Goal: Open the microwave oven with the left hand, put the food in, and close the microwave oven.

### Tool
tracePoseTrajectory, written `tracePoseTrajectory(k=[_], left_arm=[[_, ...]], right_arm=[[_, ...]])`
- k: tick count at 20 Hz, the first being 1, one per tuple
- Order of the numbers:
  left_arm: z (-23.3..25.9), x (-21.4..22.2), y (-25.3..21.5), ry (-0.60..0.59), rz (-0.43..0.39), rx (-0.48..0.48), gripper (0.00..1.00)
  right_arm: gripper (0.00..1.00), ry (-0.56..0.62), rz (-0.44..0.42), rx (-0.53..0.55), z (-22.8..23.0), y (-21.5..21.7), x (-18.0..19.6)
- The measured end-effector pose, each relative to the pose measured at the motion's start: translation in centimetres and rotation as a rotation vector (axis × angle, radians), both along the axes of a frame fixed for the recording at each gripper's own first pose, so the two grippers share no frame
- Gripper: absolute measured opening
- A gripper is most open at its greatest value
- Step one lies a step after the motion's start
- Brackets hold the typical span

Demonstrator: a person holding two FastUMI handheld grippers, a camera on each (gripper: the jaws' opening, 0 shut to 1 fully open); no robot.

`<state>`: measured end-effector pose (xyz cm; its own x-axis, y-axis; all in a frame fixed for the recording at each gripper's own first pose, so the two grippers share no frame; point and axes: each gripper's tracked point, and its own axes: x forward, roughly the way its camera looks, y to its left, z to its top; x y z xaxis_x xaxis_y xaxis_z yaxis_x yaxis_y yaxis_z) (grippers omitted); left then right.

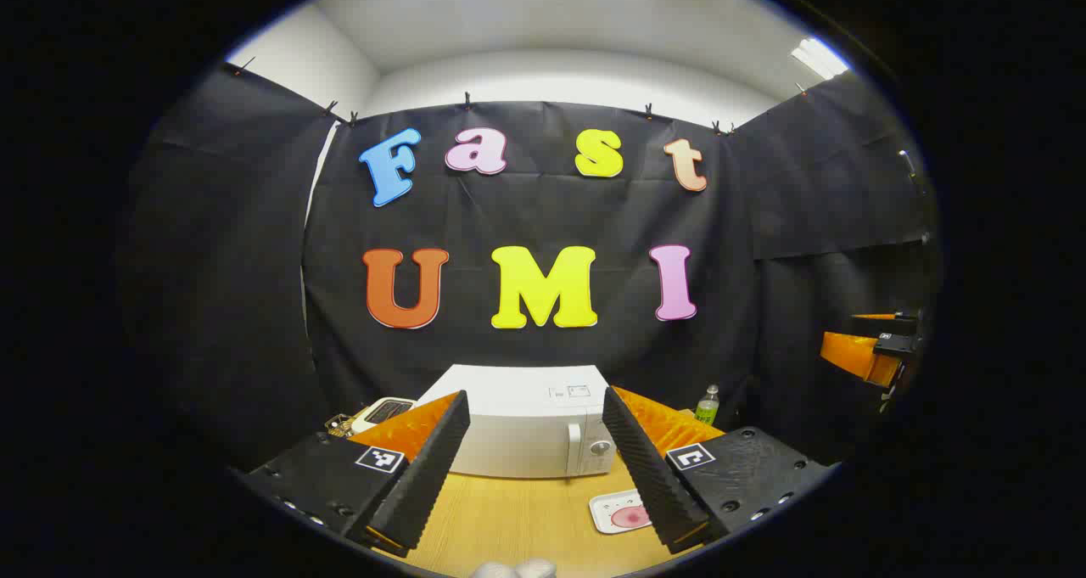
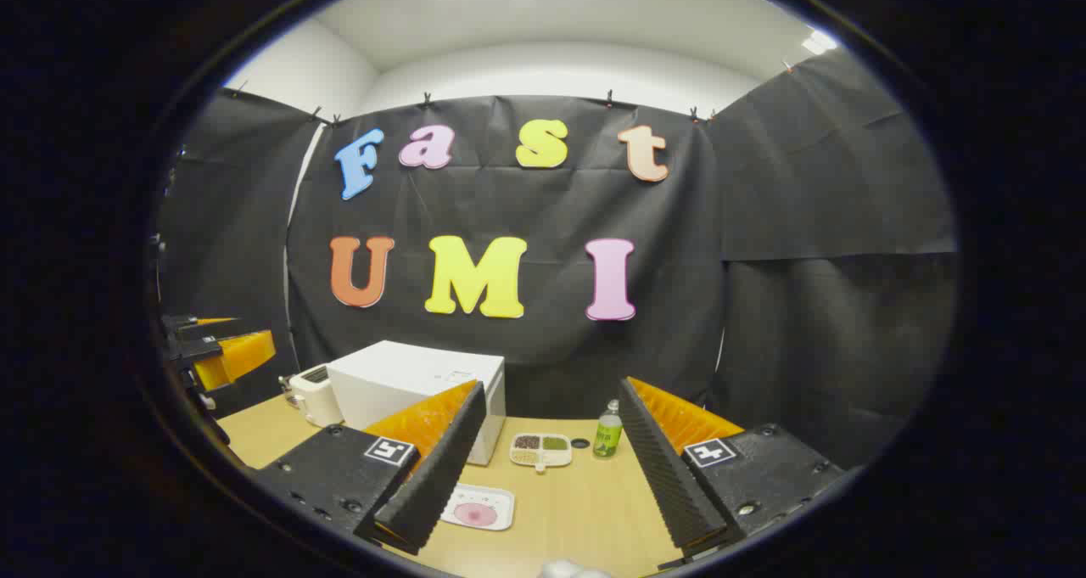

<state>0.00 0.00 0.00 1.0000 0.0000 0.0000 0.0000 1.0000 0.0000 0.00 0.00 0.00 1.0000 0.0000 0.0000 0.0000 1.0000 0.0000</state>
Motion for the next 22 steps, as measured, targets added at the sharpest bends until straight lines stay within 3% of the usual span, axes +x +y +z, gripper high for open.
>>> tracePoseTrajectory(k=[3, 4, 8, 9, 14, 16, 22], left_arm=[[-0.2, 0.1, 0.4, 0.002, 0.005, 0.008, 0.96], [-0.2, 0.1, 0.5, 0.004, 0.008, 0.007, 0.96], [-0.8, 0.5, 0.7, 0.015, 0.016, 0.014, 0.96], [-0.7, 0.7, 0.6, 0.011, 0.017, 0.015, 0.96], [-1.3, 1.8, -0.3, 0.005, 0.004, 0.021, 0.96], [-2.5, 2.9, -0.7, 0.017, 0.002, 0.034, 0.96], [-8.8, 7.4, -4.6, 0.094, -0.066, -0.018, 0.96]], right_arm=[[1.0, 0.007, 0.008, -0.007, -0.2, 0.1, -0.2], [0.96, 0.007, 0.009, -0.005, -0.1, 0.2, -0.1], [0.96, -0.008, 0.009, -0.008, 0.3, 0.0, 0.0], [1.0, -0.01, 0.008, -0.01, 0.4, 0.0, 0.1], [0.96, -0.001, 0.006, -0.001, 0.2, -0.8, 0.9], [1.0, 0.006, 0.005, 0.011, 0.3, -1.2, 1.2], [0.96, 0.015, -0.044, 0.001, 1.1, -3.6, 1.6]])
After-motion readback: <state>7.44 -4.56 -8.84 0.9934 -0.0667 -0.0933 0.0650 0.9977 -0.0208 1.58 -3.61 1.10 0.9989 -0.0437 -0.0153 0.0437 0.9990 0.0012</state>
